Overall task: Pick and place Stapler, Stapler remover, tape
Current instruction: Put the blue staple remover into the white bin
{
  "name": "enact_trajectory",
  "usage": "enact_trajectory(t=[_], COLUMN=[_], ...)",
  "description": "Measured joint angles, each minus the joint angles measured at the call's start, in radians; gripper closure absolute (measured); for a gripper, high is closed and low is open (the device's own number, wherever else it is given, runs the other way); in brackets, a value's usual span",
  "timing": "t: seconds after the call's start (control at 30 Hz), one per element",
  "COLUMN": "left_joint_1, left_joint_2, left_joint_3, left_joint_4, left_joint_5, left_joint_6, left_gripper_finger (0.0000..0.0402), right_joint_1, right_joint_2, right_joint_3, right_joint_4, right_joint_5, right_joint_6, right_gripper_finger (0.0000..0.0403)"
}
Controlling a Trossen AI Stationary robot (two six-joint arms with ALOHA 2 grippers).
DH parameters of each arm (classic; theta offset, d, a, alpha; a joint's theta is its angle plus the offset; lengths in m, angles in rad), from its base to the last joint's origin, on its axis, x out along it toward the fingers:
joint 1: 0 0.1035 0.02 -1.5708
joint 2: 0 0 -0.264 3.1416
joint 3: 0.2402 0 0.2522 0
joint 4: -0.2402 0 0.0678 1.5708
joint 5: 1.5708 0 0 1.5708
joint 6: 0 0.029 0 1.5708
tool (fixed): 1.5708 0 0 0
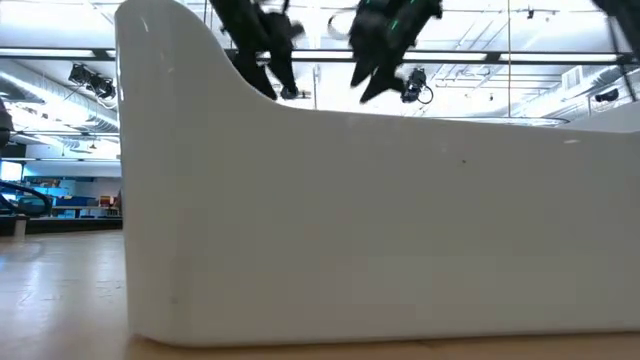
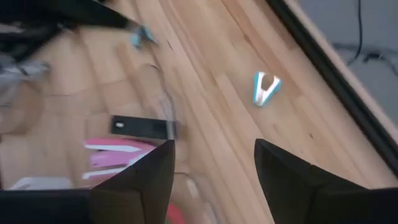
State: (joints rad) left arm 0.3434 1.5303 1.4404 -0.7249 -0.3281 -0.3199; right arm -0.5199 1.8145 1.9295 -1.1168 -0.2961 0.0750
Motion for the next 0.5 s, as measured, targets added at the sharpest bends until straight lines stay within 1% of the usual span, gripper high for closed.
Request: enact_trajectory(t=[0.1, 0.23, 0.5], left_joint_1=[0.040, 0.095, 0.175], left_joint_2=[0.079, 0.186, 0.331], left_joint_3=[0.000, 0.000, 0.000], left_joint_4=[0.018, 0.020, 0.057], left_joint_5=[0.065, 0.165, 0.326], left_joint_6=[0.007, -0.057, -0.241], left_gripper_finger=[0.0150, 0.0150, 0.0150], right_joint_1=[0.018, 0.057, 0.147], right_joint_2=[-0.087, -0.205, -0.347], right_joint_3=[-0.020, -0.027, -0.028], right_joint_4=[-0.010, -0.020, -0.023], right_joint_5=[0.000, 0.007, 0.144], right_joint_6=[0.022, 0.054, 0.118], right_gripper_finger=[0.0183, 0.0183, 0.0183])
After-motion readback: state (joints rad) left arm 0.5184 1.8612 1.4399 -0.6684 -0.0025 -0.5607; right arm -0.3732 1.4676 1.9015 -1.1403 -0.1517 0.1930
